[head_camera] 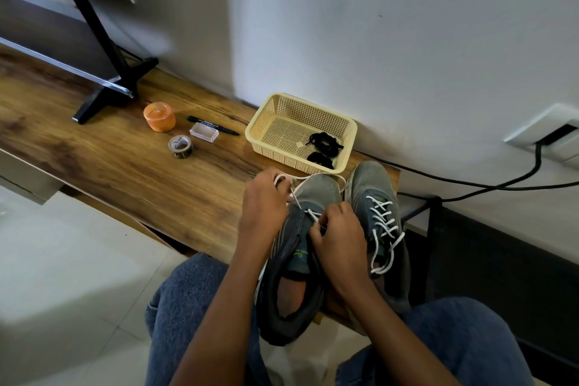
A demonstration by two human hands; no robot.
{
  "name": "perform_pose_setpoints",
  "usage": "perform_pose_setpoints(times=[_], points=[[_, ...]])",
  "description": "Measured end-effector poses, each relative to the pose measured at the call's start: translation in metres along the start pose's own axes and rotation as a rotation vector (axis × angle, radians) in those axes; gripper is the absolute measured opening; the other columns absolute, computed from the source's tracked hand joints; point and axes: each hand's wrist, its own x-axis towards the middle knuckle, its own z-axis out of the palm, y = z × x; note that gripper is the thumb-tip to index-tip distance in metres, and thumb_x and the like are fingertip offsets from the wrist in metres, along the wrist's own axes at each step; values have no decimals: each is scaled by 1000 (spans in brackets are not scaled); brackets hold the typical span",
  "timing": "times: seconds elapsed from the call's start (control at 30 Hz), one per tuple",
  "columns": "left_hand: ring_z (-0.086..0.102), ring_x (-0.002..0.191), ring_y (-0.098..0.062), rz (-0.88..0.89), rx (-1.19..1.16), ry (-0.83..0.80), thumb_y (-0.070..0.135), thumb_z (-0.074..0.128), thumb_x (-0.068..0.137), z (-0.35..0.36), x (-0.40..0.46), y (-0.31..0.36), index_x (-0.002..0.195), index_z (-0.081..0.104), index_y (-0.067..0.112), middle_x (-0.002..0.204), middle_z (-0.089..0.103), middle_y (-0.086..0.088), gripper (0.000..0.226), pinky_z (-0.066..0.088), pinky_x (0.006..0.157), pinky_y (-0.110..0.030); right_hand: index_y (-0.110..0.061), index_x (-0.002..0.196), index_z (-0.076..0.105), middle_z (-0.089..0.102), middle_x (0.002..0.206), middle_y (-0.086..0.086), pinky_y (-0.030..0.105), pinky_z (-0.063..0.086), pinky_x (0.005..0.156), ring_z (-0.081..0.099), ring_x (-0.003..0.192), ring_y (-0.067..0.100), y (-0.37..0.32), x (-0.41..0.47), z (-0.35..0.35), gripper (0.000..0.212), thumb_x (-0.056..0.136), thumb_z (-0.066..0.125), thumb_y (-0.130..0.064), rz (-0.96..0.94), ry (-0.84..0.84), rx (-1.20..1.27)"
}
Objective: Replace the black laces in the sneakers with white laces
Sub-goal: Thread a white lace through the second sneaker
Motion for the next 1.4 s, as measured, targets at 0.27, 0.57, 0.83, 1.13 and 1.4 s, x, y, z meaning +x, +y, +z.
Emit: perform_pose_setpoints(times=[0.27, 0.57, 0.83, 1.13, 1.4], points=[[69, 70, -14, -57, -282, 297, 21, 53, 98, -14, 3, 10, 98, 56, 16, 89, 69, -5, 7, 59, 58, -34, -10, 84, 46, 53, 82, 8, 36, 39, 64, 50, 77, 24, 2, 1, -7, 11, 93, 52, -14, -15, 58, 89], [70, 72, -19, -63, -428, 432, 13, 53, 98, -19, 7, 8, 99, 57, 13, 86, 69, -3, 5, 60, 62, -41, -14, 92, 56, 60, 79, -2, 26, 38, 60, 56, 72, 13, 3, 12, -33, 2, 91, 57, -13, 106, -40, 219], [65, 88, -19, -95, -193, 266, 22, 59, 93, -16, 8, 4, 101, 62, 20, 96, 68, 0, 9, 53, 75, -34, -17, 87, 66, 64, 91, 0, 41, 47, 81, 54, 92, 20, 4, 21, -41, 17, 88, 54, -5, 54, -40, 43], [15, 139, -19, 211, 409, 24, 42, 78, 71, -19, -3, 9, 95, 63, 38, 146, 34, 9, 29, 11, 112, -46, -22, 95, 67, 55, 107, -2, 37, 33, 88, 42, 111, 21, -8, 25, -19, 23, 90, 57, -43, 38, -163, -153], [14, 137, -13, 259, 615, -245, 56, 74, 71, -14, -6, 9, 83, 73, 37, 143, 41, 18, 23, 0, 110, -42, -28, 70, 68, 63, 94, -2, 38, 35, 85, 49, 106, 23, -4, 33, -12, 20, 78, 60, -45, 233, -156, 307]])
